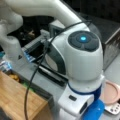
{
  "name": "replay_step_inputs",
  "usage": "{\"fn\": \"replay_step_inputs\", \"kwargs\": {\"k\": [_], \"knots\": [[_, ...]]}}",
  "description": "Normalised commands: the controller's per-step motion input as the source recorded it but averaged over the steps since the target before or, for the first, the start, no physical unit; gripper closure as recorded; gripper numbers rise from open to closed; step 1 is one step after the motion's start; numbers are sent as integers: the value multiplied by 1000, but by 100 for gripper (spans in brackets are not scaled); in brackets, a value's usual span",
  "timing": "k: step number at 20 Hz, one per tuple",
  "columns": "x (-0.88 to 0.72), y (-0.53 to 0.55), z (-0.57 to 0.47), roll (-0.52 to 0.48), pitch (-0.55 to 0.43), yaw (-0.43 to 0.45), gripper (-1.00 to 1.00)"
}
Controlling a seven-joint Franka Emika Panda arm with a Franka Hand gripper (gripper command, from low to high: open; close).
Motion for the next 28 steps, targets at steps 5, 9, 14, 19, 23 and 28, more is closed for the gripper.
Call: {"fn": "replay_step_inputs", "kwargs": {"k": [5,9,14,19,23,28], "knots": [[-285,413,81,85,-47,-119,-100],[-491,549,31,71,-103,-141,-100],[-657,557,-50,14,-157,-132,-100],[-705,313,-165,-26,-245,-119,-100],[-740,167,-179,-47,-298,-120,-100],[-758,149,-123,-81,-281,-119,-100]]}}
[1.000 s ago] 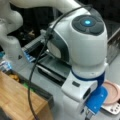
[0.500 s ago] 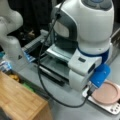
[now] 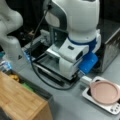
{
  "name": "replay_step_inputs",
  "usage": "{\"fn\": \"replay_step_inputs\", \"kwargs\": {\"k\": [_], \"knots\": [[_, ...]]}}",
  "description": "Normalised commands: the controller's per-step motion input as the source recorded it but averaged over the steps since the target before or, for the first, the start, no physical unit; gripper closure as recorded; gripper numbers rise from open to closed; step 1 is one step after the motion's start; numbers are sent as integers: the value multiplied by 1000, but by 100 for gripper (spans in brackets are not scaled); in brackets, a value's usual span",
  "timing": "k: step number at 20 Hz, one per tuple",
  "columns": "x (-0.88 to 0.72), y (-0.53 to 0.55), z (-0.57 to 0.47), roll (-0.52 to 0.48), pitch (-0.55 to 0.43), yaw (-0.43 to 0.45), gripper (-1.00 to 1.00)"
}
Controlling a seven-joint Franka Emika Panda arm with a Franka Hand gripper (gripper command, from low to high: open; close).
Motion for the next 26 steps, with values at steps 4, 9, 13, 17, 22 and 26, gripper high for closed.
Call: {"fn": "replay_step_inputs", "kwargs": {"k": [4,9,13,17,22,26], "knots": [[-636,118,-85,-98,-245,-98,-100],[-416,63,-99,-106,-231,-77,-100],[-227,26,-73,-137,-143,-37,-100],[-120,5,-85,-143,-123,-17,-100],[-62,-2,-101,-134,-134,-4,-100],[-27,-7,-110,-133,-124,6,-100]]}}
